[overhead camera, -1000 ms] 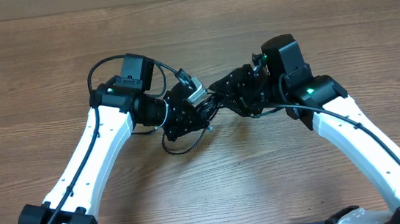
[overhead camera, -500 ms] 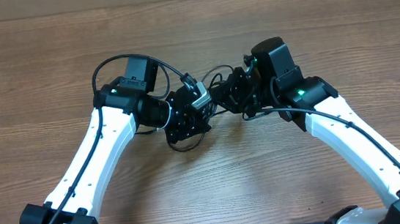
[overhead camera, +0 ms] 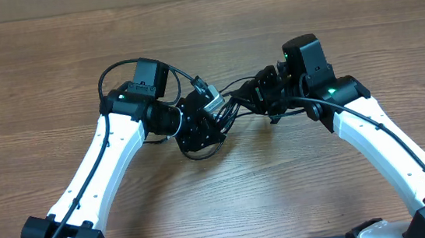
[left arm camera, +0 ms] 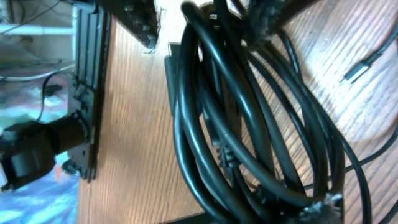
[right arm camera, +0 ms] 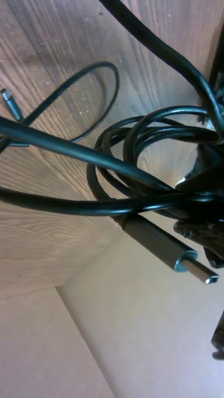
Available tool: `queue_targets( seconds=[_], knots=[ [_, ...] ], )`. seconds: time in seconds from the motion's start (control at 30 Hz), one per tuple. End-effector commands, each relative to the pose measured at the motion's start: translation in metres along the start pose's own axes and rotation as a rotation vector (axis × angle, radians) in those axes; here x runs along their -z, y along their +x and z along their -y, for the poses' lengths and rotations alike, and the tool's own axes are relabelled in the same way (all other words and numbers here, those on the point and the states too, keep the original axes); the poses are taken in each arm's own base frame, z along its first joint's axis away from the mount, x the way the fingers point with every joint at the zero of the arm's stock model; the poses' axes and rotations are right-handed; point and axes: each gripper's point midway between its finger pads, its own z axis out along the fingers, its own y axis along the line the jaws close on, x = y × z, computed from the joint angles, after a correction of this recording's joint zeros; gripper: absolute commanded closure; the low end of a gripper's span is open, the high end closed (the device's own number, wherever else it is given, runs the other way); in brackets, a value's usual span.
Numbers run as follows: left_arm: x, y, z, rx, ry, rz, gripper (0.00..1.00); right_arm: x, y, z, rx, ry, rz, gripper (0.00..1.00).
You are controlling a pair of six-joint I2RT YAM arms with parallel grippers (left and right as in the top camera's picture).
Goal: Untangle cables
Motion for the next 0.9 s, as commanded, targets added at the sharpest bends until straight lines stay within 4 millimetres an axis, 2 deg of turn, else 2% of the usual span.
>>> queue_targets(
  seconds=[0.0,0.03,0.1,0.17,0.37,0.53,0.67,0.87],
  knots=[
    [0.0,-0.008,0.011,0.006,0.052,0.038,0.33,0.004,0.008,-0.011,-0.053,-0.026,-0.046,0.96],
    [0.0,-0.008,0.011,0.005,0.052,0.038,0.24,0.004,0.009,-0.011,-0.052,-0.028,-0.049,0.96],
    [-0.001,-0.008,0.012,0.001,0.052,0.034,0.15,0.004,0.01,-0.011,-0.061,-0.028,-0.06,0.96],
    [-0.002,-0.008,0.013,-0.004,0.051,0.031,0.0,0.004,0.015,-0.012,-0.076,-0.03,-0.088,0.96],
    [-0.007,-0.003,-0.003,-0.003,-0.031,-0.002,0.01,0.009,0.016,-0.014,-0.089,-0.042,-0.125,0.96],
    [-0.01,-0.003,-0.036,0.166,-0.181,0.016,0.0,0.02,0.005,-0.018,-0.11,-0.069,-0.138,0.96],
    [-0.015,-0.01,-0.046,0.241,-0.2,0.083,0.0,0.027,-0.001,-0.02,-0.126,-0.086,-0.15,0.96],
    [-0.029,-0.013,-0.055,0.327,-0.197,0.141,0.0,0.027,0.0,-0.02,-0.126,-0.087,-0.155,0.96]
  ],
)
